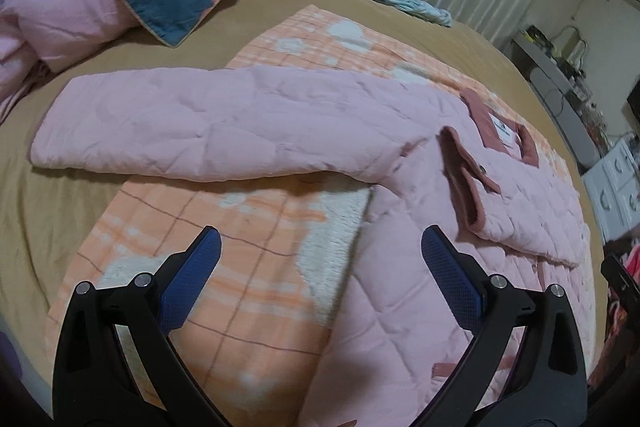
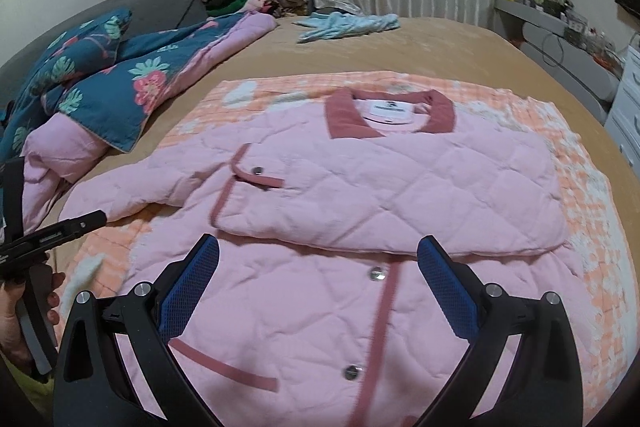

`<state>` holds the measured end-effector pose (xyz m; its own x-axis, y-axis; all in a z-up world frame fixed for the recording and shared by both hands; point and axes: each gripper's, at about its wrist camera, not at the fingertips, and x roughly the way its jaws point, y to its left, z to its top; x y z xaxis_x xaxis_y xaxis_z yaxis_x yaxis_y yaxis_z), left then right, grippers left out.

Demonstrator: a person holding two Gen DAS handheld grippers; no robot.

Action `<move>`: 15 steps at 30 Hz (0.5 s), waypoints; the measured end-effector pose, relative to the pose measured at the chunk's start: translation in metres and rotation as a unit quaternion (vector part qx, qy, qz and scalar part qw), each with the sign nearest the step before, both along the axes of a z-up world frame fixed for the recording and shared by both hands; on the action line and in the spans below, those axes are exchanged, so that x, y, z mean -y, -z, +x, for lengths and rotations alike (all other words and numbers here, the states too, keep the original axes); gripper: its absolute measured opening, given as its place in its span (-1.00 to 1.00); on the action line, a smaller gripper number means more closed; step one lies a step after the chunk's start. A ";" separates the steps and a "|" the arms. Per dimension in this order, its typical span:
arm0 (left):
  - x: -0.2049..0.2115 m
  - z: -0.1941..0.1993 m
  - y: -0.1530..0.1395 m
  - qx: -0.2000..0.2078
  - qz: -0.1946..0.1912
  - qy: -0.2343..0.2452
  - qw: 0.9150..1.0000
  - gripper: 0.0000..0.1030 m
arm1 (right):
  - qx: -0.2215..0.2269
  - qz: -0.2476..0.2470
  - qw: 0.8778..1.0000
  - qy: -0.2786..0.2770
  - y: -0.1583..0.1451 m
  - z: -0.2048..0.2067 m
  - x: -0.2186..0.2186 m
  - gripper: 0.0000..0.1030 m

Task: Fold large clothes
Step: 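Move the left gripper to the other sleeve's cuff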

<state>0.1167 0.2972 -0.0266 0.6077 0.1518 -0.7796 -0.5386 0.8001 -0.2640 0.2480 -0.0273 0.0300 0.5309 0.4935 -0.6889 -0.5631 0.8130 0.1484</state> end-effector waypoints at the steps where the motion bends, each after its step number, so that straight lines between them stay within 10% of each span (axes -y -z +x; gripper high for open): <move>1: -0.003 -0.001 0.000 0.001 -0.001 -0.004 1.000 0.82 | 0.002 -0.001 1.000 -0.004 -0.001 -0.002 -0.006 0.92; 15: -0.053 -0.018 0.010 0.005 -0.020 -0.072 0.997 0.82 | 0.018 -0.020 0.998 -0.062 -0.008 -0.025 -0.080 0.92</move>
